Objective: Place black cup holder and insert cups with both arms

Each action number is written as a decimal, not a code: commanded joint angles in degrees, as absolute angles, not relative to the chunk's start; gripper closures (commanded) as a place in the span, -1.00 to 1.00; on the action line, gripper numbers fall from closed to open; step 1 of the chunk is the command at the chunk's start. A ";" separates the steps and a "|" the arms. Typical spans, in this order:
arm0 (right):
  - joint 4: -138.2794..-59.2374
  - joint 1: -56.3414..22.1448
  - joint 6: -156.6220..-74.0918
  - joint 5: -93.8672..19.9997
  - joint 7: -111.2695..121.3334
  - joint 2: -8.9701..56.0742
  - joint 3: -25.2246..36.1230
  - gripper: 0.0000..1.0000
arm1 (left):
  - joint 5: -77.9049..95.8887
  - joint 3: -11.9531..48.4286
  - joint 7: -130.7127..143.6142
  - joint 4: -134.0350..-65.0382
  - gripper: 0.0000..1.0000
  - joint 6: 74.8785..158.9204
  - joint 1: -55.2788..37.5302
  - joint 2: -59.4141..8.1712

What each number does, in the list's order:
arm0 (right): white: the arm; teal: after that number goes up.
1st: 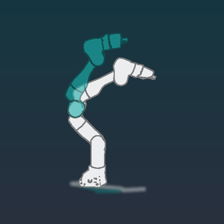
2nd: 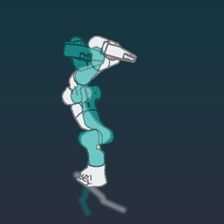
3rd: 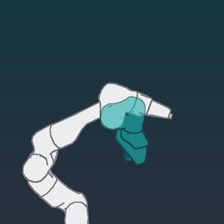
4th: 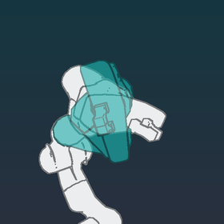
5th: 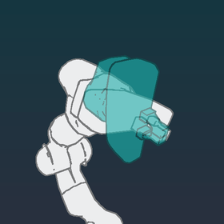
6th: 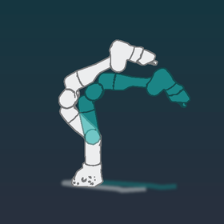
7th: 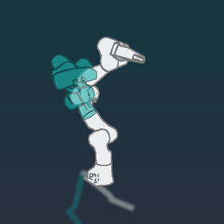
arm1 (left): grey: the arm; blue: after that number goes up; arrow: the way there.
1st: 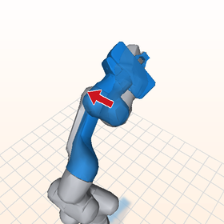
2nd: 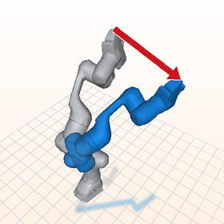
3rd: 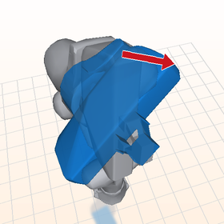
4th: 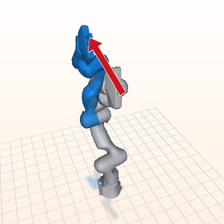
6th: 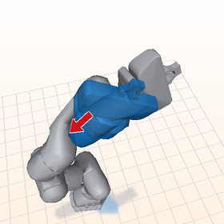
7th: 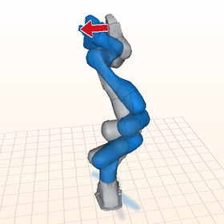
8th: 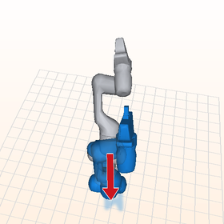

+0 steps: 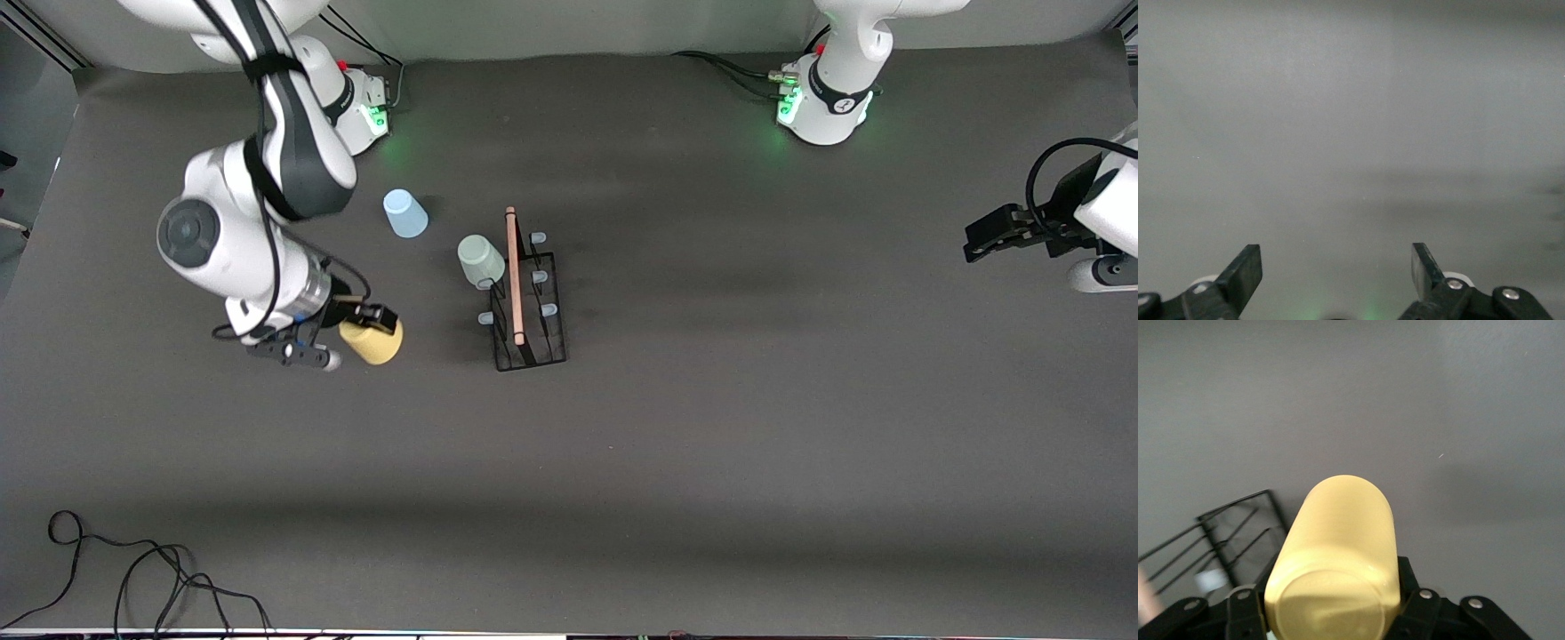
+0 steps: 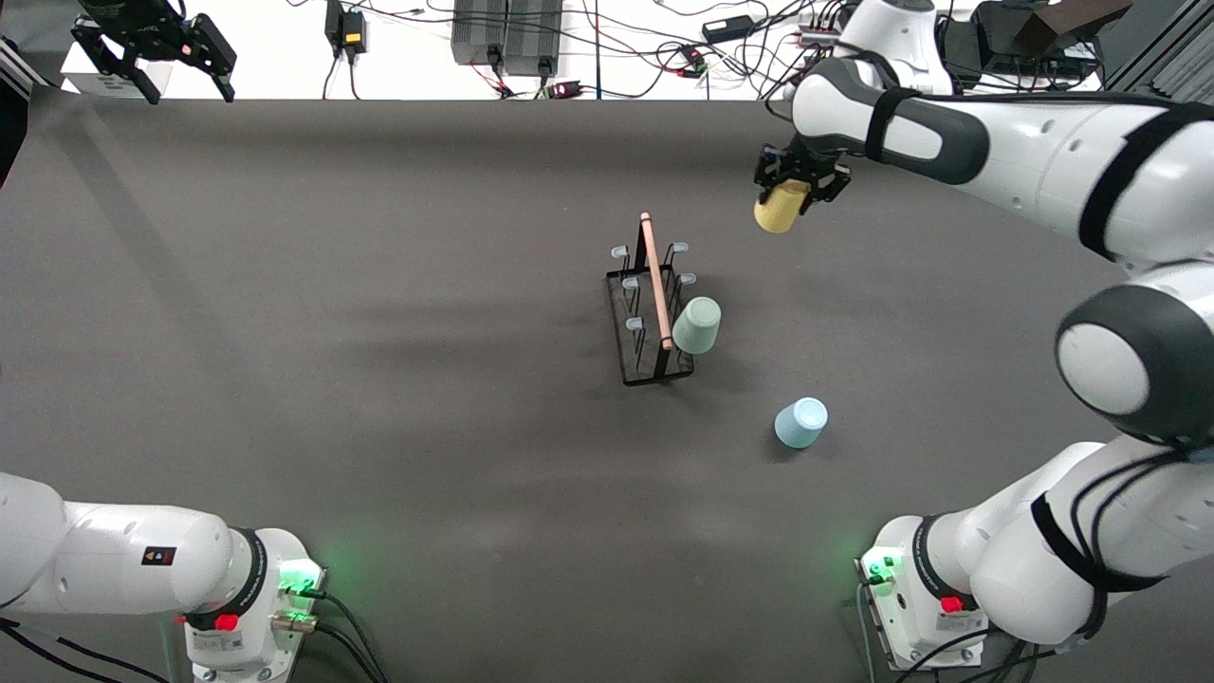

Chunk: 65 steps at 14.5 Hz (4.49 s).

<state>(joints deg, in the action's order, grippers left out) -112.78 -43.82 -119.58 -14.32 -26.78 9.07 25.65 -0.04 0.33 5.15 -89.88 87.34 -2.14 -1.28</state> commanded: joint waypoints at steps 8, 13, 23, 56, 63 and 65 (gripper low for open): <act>-105.74 -54.76 -126.38 -13.89 -46.40 19.76 25.66 1.00 | -0.53 0.18 4.57 -91.93 -1.00 88.42 -2.46 0.88; -103.62 -56.16 -127.44 -14.50 -46.58 22.94 25.49 1.00 | -0.53 0.18 4.57 -91.93 -1.00 88.68 -2.46 0.79; -105.02 -57.74 -126.65 -15.21 -46.67 22.50 25.49 1.00 | -0.53 0.18 4.57 -91.93 -1.00 88.95 -2.99 0.62; -86.93 -57.31 -88.50 -5.72 -1.49 6.86 58.53 -1.00 | -0.35 0.18 5.10 -91.49 -1.00 88.16 -2.90 0.79; -87.45 -32.39 -87.63 -1.35 -0.88 4.23 33.81 -1.00 | -0.35 0.18 5.10 -91.49 -1.00 88.15 -2.99 0.70; -88.67 -24.05 -87.71 1.75 0.00 3.34 24.49 -1.00 | -0.26 0.18 5.10 -91.49 -1.00 88.15 -2.99 0.70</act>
